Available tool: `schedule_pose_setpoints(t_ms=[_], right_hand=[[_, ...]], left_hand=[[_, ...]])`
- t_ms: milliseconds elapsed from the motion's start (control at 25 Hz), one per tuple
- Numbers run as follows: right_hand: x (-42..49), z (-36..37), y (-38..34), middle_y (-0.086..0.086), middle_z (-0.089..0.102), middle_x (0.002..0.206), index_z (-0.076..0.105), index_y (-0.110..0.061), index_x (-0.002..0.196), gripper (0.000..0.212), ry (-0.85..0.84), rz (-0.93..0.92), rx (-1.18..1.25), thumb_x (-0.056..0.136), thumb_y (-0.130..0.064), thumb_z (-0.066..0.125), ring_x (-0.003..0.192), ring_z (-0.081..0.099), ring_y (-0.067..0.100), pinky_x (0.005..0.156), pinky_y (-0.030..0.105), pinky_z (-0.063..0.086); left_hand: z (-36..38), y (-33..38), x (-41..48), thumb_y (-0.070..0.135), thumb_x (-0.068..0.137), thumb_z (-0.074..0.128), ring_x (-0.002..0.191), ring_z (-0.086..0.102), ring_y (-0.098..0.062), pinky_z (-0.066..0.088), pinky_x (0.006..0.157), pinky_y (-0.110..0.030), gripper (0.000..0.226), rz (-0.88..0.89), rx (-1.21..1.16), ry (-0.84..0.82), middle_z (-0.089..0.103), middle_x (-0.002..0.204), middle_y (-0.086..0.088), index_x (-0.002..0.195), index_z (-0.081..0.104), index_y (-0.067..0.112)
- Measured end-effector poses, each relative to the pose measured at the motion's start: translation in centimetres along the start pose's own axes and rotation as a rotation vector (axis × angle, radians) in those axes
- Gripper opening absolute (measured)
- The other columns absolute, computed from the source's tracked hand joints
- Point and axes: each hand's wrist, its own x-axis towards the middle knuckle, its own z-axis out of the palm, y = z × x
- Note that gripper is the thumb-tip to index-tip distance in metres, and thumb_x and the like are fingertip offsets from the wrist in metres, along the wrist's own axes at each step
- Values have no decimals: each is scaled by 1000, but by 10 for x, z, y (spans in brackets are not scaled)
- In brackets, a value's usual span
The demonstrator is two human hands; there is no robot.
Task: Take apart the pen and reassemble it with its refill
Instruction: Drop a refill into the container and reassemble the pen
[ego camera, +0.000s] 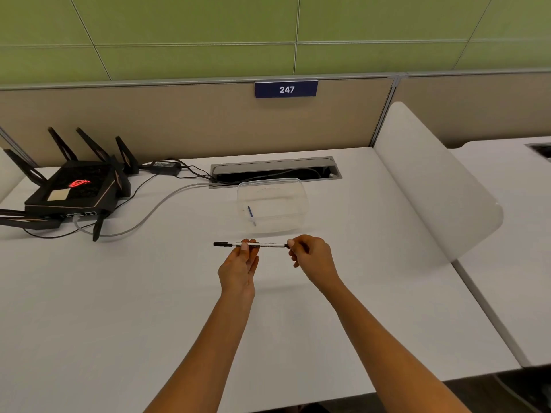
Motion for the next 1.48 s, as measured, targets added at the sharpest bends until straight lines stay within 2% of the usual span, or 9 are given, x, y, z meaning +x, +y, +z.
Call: schedule_pose_setpoints(t_ms=[200,320,400,680,920,1120,1200,1320,1480], right_hand=[[1,3,1,-9,65,65,68,-17,79,27,-15,52,-9,98,-28,52,57,59,7,49,14,50],[0,-1,1,-5,70,73,71,-20,87,8,-21,32,152,89,-17,64,66,65,8,57,19,56],[1,-3,1,-2,71,74,73,-19,87,10,-28,22,195,86,-10,66,67,64,10,59,23,57],[5,-2,-2,-4,67,66,71,-14,79,29,-28,74,70,95,-32,54,57,59,5,54,20,52],[8,-5,-1,4,71,79,73,-13,89,8,-50,38,180,87,-13,65,68,65,13,63,27,59],[10,-3,0,-2,68,67,71,-15,80,28,-53,101,96,93,-35,57,60,62,8,59,25,56],[10,-4,1,0,70,69,71,-18,82,27,-60,103,102,93,-37,57,61,63,8,61,26,56],[10,-5,3,4,73,77,73,-19,87,9,-66,78,197,88,-23,65,68,67,13,65,30,59],[12,-4,4,3,71,72,71,-21,86,9,-60,68,173,89,-19,63,64,66,13,63,32,59]], left_hand=[[1,0,-1,14,94,59,97,68,-18,48,87,-30,21,27,14,22,71,100,-5,112,65,5],[1,2,-2,14,94,58,97,68,-18,48,87,-30,20,28,-8,29,70,103,-7,111,65,6],[1,2,-3,14,95,58,98,67,-18,47,88,-30,19,23,-12,21,70,103,-6,111,65,7],[6,4,-5,14,94,59,94,68,-16,48,87,-30,14,30,-9,10,71,96,-3,105,66,9],[6,5,-3,14,94,59,95,69,-17,48,86,-30,17,25,-21,23,71,100,-4,108,65,8],[9,3,-2,14,94,59,95,68,-16,48,87,-30,16,27,-5,3,71,99,-4,107,66,8],[9,4,-1,14,94,59,96,68,-16,48,87,-30,18,34,-2,6,71,100,-4,110,66,8],[7,7,2,16,94,59,93,69,-14,49,81,-27,19,45,-1,21,71,100,-4,110,66,8],[8,5,1,15,94,59,92,69,-13,49,82,-28,18,43,12,11,72,98,-3,109,66,9]])
